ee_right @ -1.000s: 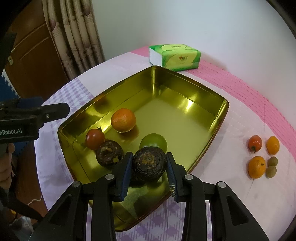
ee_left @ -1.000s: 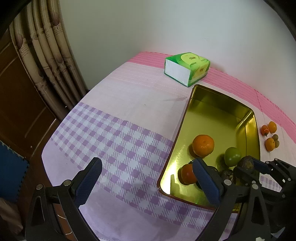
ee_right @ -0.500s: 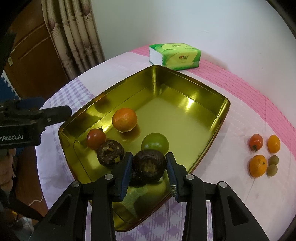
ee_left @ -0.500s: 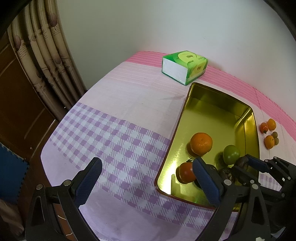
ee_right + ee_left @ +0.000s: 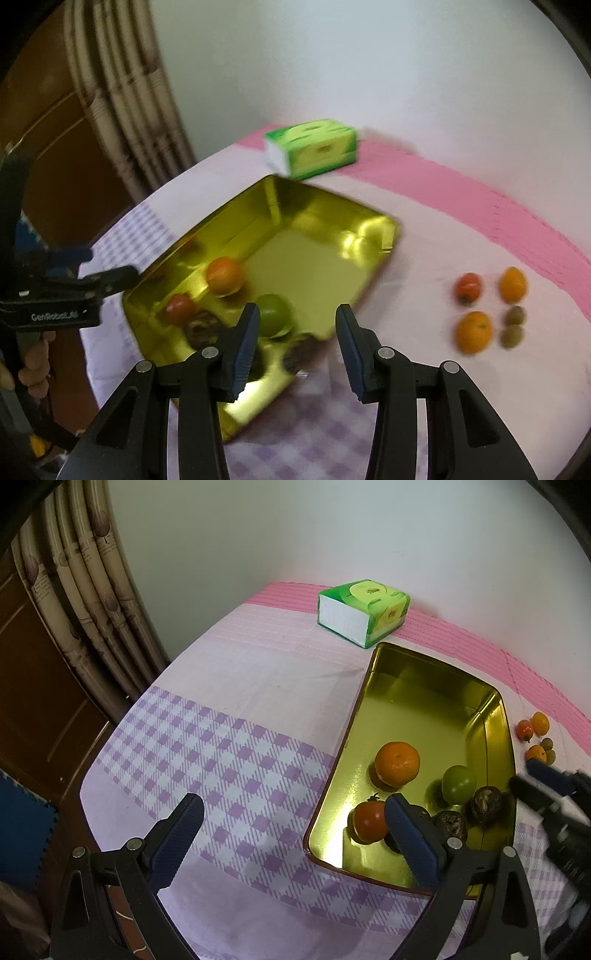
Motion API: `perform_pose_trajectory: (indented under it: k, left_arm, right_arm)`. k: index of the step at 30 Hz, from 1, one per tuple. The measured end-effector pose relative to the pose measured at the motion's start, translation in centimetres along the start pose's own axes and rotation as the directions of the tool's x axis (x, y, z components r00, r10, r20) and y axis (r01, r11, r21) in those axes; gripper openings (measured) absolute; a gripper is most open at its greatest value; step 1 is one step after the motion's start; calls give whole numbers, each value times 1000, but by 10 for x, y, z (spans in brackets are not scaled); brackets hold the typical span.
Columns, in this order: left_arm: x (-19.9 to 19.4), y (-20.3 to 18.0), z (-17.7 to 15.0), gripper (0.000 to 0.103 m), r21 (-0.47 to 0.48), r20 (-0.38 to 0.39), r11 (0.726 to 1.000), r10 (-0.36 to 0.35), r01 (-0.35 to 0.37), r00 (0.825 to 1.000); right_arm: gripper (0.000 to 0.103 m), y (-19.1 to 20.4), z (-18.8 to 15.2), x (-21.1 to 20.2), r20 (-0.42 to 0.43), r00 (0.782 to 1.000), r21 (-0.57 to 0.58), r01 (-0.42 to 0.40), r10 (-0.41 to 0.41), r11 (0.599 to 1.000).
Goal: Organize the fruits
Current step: 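Grasp two small olive-green fruits together with the right tool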
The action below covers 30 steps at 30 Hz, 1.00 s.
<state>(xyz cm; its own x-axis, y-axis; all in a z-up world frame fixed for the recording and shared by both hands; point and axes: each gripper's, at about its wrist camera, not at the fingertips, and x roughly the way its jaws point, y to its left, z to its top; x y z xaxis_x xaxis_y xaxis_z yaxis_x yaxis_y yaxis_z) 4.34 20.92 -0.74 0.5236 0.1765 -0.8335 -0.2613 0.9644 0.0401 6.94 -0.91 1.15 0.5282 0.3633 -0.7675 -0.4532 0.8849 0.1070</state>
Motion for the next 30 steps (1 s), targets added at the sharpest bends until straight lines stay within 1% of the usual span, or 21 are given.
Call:
perform_pose_trajectory:
  k: [3, 6, 8, 10, 14, 19, 23, 27, 29, 30]
  left_arm:
    - [1, 0, 0, 97, 0, 1, 1000, -1, 1, 1000]
    - [1, 0, 0, 97, 1, -1, 1000, 0, 0, 1000]
    - [1, 0, 0, 97, 1, -2, 1000, -1, 1, 1000]
    - [2, -1, -1, 97, 5, -5, 1000, 1, -1, 1000]
    - [0, -1, -3, 97, 7, 6, 1000, -23, 23, 1000]
    - [-2, -5, -2, 97, 24, 29, 999, -35, 35, 999]
    - [2, -8, -2, 97, 32, 21, 999, -32, 31, 999]
    - [6, -9, -2, 97, 37, 17, 999, -22, 21, 1000]
    - [7, -8, -2, 97, 35, 18, 999, -17, 16, 1000]
    - [8, -8, -1, 97, 35, 18, 999, -16, 15, 1000]
  right_arm:
    - [44, -30, -2, -7, 7, 998, 57, 60, -60, 997]
    - [44, -65, -7, -12, 3, 990, 114, 137, -138, 984]
    - [44, -90, -11, -14, -5, 981, 150, 192, -194, 970]
    - [44, -110, -15, -13, -20, 973, 182, 228, -229, 956]
    - [44, -140, -21, -7, -55, 959, 211, 285, -280, 935]
    - [44, -158, -27, 9, -90, 953, 224, 302, -289, 927]
    - [44, -161, -31, 21, -101, 948, 217, 318, -302, 923]
    - [44, -166, -33, 32, -104, 938, 219, 345, -329, 913]
    - [44, -168, -33, 38, -106, 937, 222, 347, -331, 911]
    - [44, -167, -32, 39, -92, 937, 220, 349, -337, 911]
